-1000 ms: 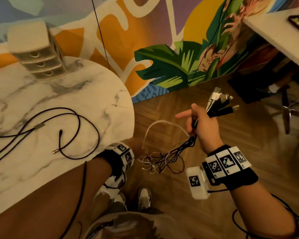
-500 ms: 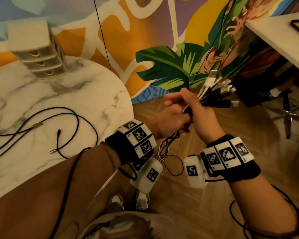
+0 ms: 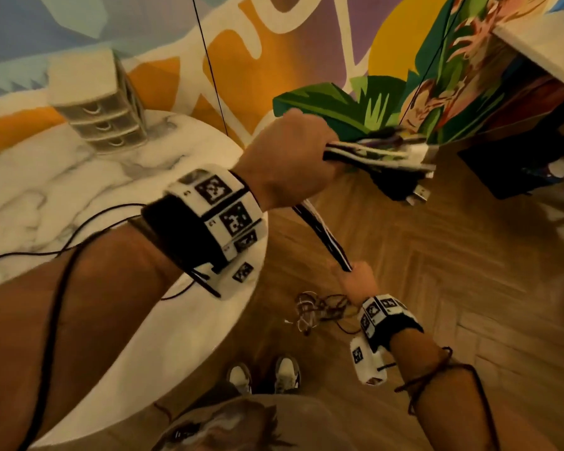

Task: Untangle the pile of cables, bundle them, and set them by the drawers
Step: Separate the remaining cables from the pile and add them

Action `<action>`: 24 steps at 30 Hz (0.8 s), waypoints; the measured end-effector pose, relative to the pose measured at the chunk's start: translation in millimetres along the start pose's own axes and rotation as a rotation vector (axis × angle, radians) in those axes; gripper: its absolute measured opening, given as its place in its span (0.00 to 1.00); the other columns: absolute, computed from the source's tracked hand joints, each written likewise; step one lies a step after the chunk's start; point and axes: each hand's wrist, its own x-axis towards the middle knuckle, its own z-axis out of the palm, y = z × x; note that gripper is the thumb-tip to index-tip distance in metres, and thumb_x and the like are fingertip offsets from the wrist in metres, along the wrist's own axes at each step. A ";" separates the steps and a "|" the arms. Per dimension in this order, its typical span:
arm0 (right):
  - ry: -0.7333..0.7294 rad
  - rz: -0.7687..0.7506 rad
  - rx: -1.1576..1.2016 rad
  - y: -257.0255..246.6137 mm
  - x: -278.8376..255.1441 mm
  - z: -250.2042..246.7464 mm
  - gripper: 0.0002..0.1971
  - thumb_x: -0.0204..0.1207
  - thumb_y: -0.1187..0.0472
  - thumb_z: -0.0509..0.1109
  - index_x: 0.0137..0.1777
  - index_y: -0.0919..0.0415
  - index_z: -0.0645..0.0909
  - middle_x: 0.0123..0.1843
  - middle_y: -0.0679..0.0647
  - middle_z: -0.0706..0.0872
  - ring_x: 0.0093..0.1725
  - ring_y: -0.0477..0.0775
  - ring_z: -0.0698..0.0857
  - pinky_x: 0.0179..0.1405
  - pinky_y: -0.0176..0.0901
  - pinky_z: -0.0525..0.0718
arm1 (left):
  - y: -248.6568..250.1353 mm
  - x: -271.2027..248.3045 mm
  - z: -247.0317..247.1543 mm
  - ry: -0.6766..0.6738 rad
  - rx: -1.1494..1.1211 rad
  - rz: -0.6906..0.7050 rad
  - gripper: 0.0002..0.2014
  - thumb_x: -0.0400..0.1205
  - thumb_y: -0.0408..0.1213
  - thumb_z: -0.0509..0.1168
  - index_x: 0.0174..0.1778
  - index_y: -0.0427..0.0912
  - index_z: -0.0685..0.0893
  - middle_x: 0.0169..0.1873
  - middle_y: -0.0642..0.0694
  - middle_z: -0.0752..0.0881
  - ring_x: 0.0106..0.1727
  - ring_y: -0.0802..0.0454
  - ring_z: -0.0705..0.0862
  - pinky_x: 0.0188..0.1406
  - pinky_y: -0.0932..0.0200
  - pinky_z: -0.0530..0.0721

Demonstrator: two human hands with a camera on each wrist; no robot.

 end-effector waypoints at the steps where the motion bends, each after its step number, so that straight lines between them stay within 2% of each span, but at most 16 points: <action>1: -0.011 0.067 -0.075 12.2 4.6 -0.7 0.22 0.79 0.54 0.68 0.24 0.56 0.67 0.21 0.51 0.69 0.21 0.50 0.67 0.22 0.40 0.64 | -2.8 3.0 -8.9 0.036 0.078 0.042 0.17 0.82 0.44 0.61 0.27 0.46 0.78 0.21 0.55 0.69 0.22 0.57 0.66 0.22 0.65 0.60; 4: -0.006 0.171 -0.081 20.3 10.3 -0.1 0.15 0.79 0.55 0.68 0.34 0.62 0.75 0.27 0.54 0.76 0.25 0.52 0.74 0.23 0.41 0.69 | -10.3 4.5 -13.7 0.065 0.272 0.144 0.17 0.81 0.47 0.57 0.32 0.43 0.82 0.20 0.54 0.68 0.22 0.54 0.63 0.26 0.58 0.62; 6: 0.040 0.158 0.038 3.6 9.5 -0.1 0.11 0.79 0.57 0.67 0.37 0.62 0.75 0.28 0.53 0.77 0.26 0.51 0.74 0.21 0.40 0.69 | -12.2 -3.5 -1.2 0.075 0.318 0.234 0.18 0.78 0.48 0.54 0.27 0.45 0.79 0.17 0.48 0.71 0.23 0.50 0.62 0.23 0.62 0.57; 8: 0.081 0.103 0.189 -15.3 7.6 -0.7 0.11 0.77 0.60 0.66 0.34 0.59 0.76 0.25 0.51 0.76 0.24 0.51 0.73 0.20 0.38 0.69 | -17.1 -9.7 16.7 0.023 0.291 0.235 0.16 0.74 0.47 0.54 0.21 0.47 0.73 0.14 0.46 0.71 0.17 0.47 0.63 0.24 0.69 0.50; 10: 0.097 0.027 0.379 -30.9 2.8 -5.5 0.15 0.74 0.59 0.67 0.25 0.53 0.75 0.19 0.46 0.73 0.23 0.52 0.70 0.22 0.41 0.67 | -24.2 -16.2 41.6 0.007 0.230 0.206 0.17 0.75 0.47 0.55 0.22 0.45 0.77 0.16 0.45 0.77 0.16 0.43 0.72 0.24 0.68 0.58; 12: 0.071 -0.039 0.503 -47.1 -7.3 -15.6 0.18 0.73 0.57 0.65 0.20 0.49 0.76 0.17 0.44 0.70 0.21 0.50 0.67 0.24 0.43 0.63 | -29.3 -18.4 65.2 -0.034 0.140 0.122 0.19 0.78 0.47 0.54 0.32 0.40 0.84 0.29 0.40 0.86 0.31 0.39 0.83 0.28 0.59 0.68; 14: 0.019 -0.134 0.513 -65.5 -18.7 -28.4 0.16 0.72 0.55 0.64 0.22 0.46 0.78 0.17 0.42 0.70 0.19 0.45 0.66 0.24 0.40 0.62 | -30.9 -15.9 84.1 -0.104 -0.029 -0.020 0.27 0.77 0.54 0.48 0.48 0.39 0.87 0.46 0.40 0.89 0.49 0.40 0.86 0.43 0.52 0.80; 15: -0.018 -0.186 0.493 -75.8 -26.1 -35.2 0.14 0.72 0.55 0.64 0.25 0.47 0.78 0.17 0.42 0.70 0.18 0.43 0.66 0.23 0.40 0.62 | -29.7 -14.9 90.9 -0.122 -0.140 -0.087 0.30 0.76 0.56 0.47 0.52 0.40 0.87 0.50 0.40 0.89 0.53 0.41 0.85 0.50 0.48 0.81; 16: -0.056 -0.234 0.479 -84.8 -33.0 -41.1 0.14 0.75 0.57 0.65 0.27 0.50 0.77 0.17 0.43 0.69 0.17 0.44 0.65 0.23 0.40 0.61 | -25.7 -13.6 94.2 -0.119 -0.253 -0.155 0.29 0.75 0.57 0.49 0.54 0.40 0.87 0.50 0.40 0.88 0.53 0.42 0.85 0.51 0.48 0.81; 17: -0.088 -0.297 0.454 -93.9 -40.4 -46.4 0.14 0.77 0.62 0.64 0.29 0.53 0.75 0.17 0.43 0.68 0.16 0.44 0.64 0.22 0.39 0.60 | -22.3 -11.9 96.0 -0.126 -0.352 -0.216 0.27 0.75 0.58 0.54 0.51 0.41 0.88 0.46 0.42 0.89 0.49 0.44 0.86 0.47 0.51 0.81; 18: -0.107 -0.362 0.418 -103.8 -49.5 -51.7 0.15 0.77 0.69 0.63 0.29 0.55 0.73 0.16 0.43 0.68 0.16 0.42 0.64 0.21 0.38 0.61 | -19.0 -9.5 95.1 -0.158 -0.458 -0.279 0.23 0.76 0.59 0.61 0.46 0.42 0.88 0.38 0.45 0.88 0.42 0.49 0.85 0.39 0.59 0.80; 20: -0.117 -0.460 0.344 -118.2 -61.7 -60.3 0.19 0.76 0.76 0.61 0.31 0.53 0.74 0.14 0.42 0.72 0.15 0.39 0.68 0.18 0.31 0.64 | -11.3 -3.4 87.7 -0.181 -0.610 -0.348 0.11 0.77 0.51 0.70 0.34 0.48 0.85 0.25 0.53 0.82 0.28 0.62 0.80 0.26 0.72 0.72; 21: -0.111 -0.484 0.331 -121.3 -63.3 -62.8 0.20 0.76 0.78 0.61 0.32 0.52 0.74 0.15 0.39 0.75 0.16 0.38 0.71 0.18 0.26 0.65 | -8.9 -0.9 83.5 -0.171 -0.639 -0.347 0.10 0.77 0.47 0.71 0.32 0.49 0.84 0.23 0.53 0.81 0.24 0.65 0.78 0.24 0.74 0.70; 22: -0.095 -0.501 0.332 -125.0 -65.5 -64.5 0.21 0.75 0.78 0.62 0.30 0.51 0.73 0.15 0.39 0.76 0.16 0.37 0.73 0.19 0.24 0.65 | -7.0 2.4 81.3 -0.150 -0.638 -0.340 0.10 0.77 0.46 0.71 0.32 0.46 0.85 0.24 0.50 0.83 0.24 0.64 0.78 0.24 0.72 0.70; 24: -0.082 -0.500 0.383 -123.2 -63.6 -63.5 0.22 0.73 0.76 0.65 0.24 0.52 0.72 0.14 0.43 0.73 0.15 0.39 0.68 0.19 0.30 0.65 | -2.9 6.1 79.5 -0.089 -0.585 -0.308 0.14 0.77 0.45 0.70 0.34 0.37 0.87 0.28 0.41 0.85 0.27 0.56 0.79 0.26 0.67 0.71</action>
